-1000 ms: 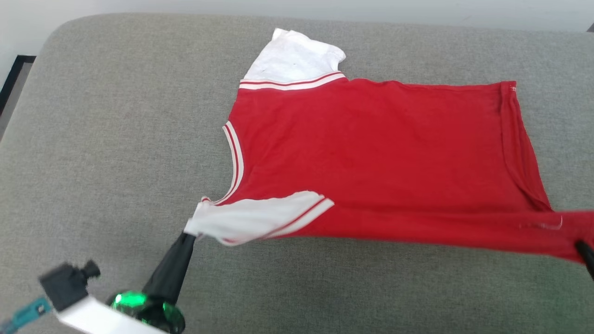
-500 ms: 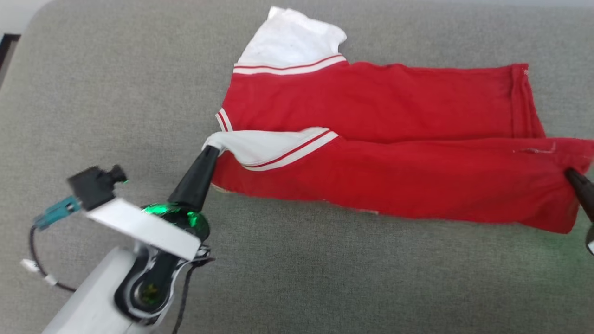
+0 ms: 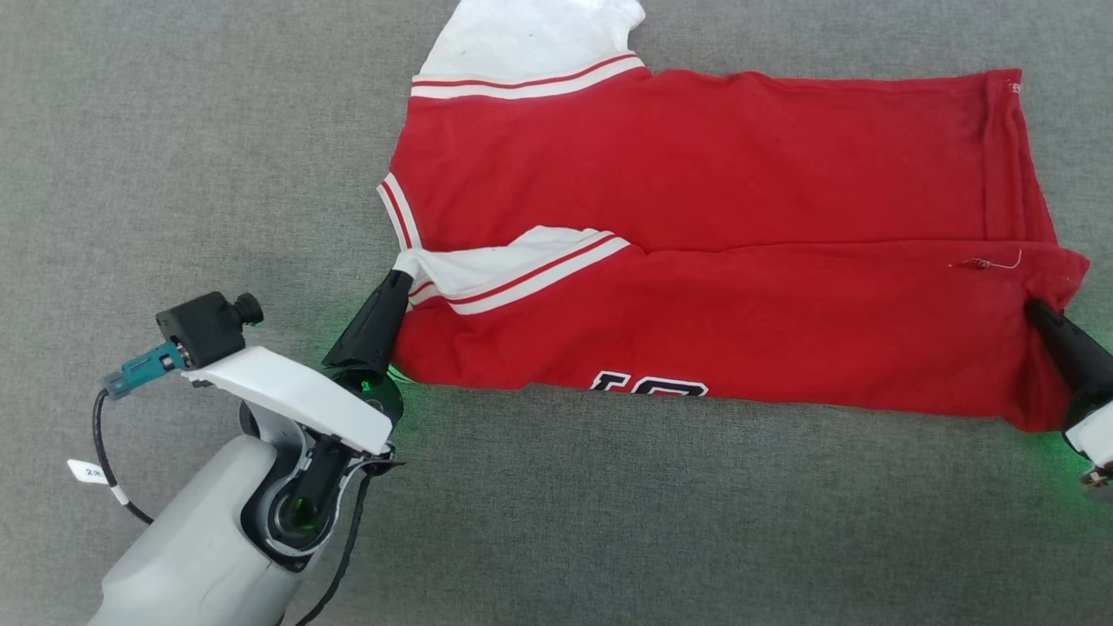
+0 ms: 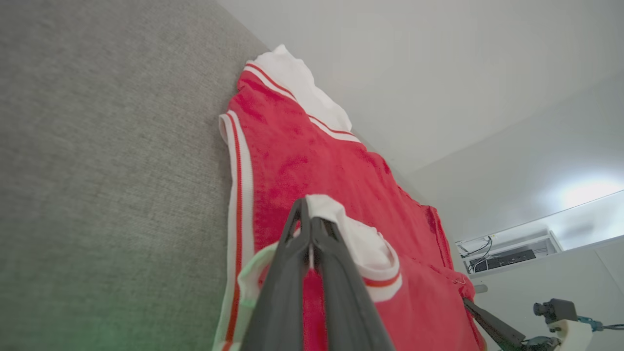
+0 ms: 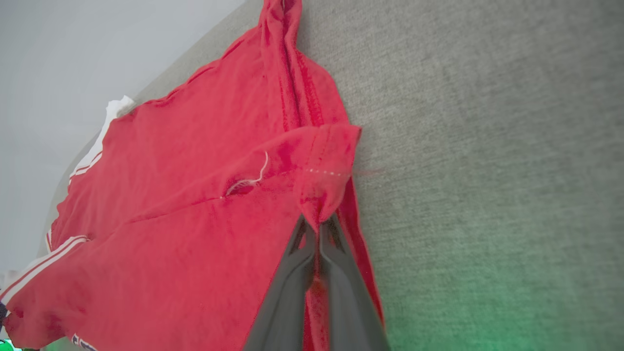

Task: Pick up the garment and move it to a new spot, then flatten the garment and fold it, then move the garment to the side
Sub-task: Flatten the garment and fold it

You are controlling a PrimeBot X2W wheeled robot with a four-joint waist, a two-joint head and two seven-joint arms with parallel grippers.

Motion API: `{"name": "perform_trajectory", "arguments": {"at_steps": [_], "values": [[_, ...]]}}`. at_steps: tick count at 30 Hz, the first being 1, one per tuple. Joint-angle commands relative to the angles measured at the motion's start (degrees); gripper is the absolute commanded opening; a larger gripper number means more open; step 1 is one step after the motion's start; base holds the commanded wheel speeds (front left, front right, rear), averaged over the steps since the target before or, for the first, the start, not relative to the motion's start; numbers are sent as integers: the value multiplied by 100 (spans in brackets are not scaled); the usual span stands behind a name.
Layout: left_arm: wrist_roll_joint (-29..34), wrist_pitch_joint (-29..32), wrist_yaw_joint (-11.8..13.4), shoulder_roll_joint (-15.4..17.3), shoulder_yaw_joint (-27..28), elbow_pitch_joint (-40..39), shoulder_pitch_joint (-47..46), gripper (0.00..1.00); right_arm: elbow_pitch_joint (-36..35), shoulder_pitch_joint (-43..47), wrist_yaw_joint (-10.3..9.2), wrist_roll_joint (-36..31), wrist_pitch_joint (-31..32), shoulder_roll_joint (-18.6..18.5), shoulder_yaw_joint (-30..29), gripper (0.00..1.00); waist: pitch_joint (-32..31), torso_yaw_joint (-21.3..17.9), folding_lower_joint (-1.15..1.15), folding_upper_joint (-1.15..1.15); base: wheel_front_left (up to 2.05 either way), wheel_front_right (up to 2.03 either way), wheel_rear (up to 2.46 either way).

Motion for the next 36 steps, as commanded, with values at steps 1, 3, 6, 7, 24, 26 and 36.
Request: {"name": "perform_trajectory", "arguments": {"at_steps": [1, 3, 6, 7, 24, 26, 36], "values": [[134, -27, 15, 17, -58, 106, -95, 0, 51, -82, 0, -27, -79, -39, 49, 0, 11, 6, 0, 0, 0, 0, 0], [187, -39, 15, 25, -119, 265, -162, 0, 114, -93, 0, -6, -142, -49, 113, 0, 7, 10, 0, 0, 0, 0, 0], [410, -53, 15, 88, -168, 497, -252, 45, 200, -88, 0, -10, -281, -100, 193, 49, -53, 26, 0, 0, 0, 0, 0], [514, -56, 15, 105, -197, 550, -279, 58, 229, -72, 0, -16, -326, -105, 212, 100, -87, 33, 0, 0, 0, 0, 0], [1469, 2391, 347, 1692, -1322, -412, -1220, 100, -146, 260, 0, 104, -630, -127, 235, 100, -603, 105, 0, 0, 0, 0, 0], [1356, 2731, 432, 1770, -1367, -584, -1287, 100, -168, 257, 0, 95, -626, -121, 250, 100, -607, 100, 0, 0, 0, 0, 0], [333, 4762, 892, 1940, -1647, -833, -1326, 100, -288, 154, -1, 117, -667, -98, 498, 100, -501, -216, 0, 0, 0, 0, 0]]}}
